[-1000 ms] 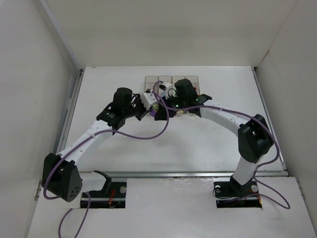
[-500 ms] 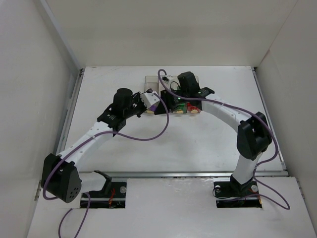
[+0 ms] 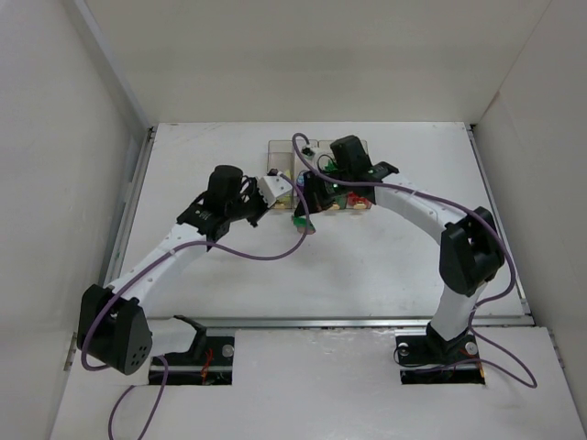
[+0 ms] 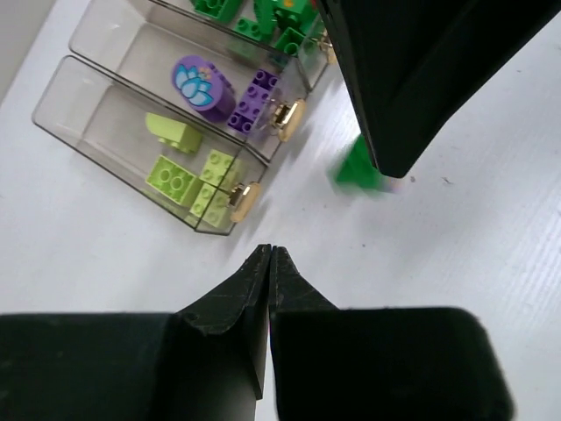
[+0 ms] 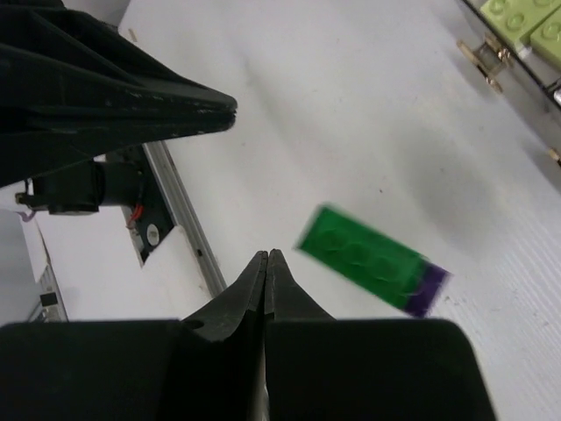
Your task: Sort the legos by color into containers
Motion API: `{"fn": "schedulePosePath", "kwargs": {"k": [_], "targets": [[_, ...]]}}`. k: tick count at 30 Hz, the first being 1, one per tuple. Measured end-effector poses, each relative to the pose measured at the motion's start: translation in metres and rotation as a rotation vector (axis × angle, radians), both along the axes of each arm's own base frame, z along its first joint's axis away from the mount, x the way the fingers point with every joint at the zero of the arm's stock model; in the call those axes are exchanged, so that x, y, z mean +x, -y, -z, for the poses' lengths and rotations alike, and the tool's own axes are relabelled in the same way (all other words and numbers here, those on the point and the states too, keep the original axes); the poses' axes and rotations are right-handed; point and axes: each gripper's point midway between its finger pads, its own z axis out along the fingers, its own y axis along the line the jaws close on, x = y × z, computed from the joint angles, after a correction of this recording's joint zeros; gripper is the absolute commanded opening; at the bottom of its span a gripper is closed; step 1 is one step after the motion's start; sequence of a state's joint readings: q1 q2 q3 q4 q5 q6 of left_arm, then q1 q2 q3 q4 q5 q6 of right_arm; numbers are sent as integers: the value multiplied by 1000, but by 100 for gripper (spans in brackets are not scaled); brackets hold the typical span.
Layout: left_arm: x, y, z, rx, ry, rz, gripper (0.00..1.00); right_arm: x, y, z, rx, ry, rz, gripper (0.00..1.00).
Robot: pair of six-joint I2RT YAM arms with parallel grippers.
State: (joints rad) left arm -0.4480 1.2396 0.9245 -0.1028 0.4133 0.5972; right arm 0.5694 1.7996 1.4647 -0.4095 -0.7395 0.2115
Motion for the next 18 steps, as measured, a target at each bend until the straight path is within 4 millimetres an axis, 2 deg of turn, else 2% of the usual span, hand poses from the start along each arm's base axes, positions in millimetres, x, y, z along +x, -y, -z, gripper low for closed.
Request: {"fn": "schedulePosePath", "kwargs": {"k": [8, 9, 10, 14, 16, 17, 18], "targets": [[-9, 2, 6, -5, -47, 21, 0, -12, 15, 34, -83, -43, 6, 2], [-10, 2, 6, -5, -48, 22, 0, -12, 17, 39, -97, -44, 15, 8], [-10, 2, 6, -6, -49, 23, 0, -12, 19, 43, -114, -46, 24, 21], [-13, 2, 6, -8, -47, 25, 0, -13, 34, 63, -215, -41, 54, 49], [-16, 0, 7, -4, -50, 28, 9, -16, 44, 74, -282, -27, 62, 55], [-17, -1, 8, -1, -52, 30, 25, -20, 47, 80, -314, -18, 57, 56], [-18, -1, 8, 3, -50, 33, 34, -28, 51, 87, -354, -11, 44, 56]]}}
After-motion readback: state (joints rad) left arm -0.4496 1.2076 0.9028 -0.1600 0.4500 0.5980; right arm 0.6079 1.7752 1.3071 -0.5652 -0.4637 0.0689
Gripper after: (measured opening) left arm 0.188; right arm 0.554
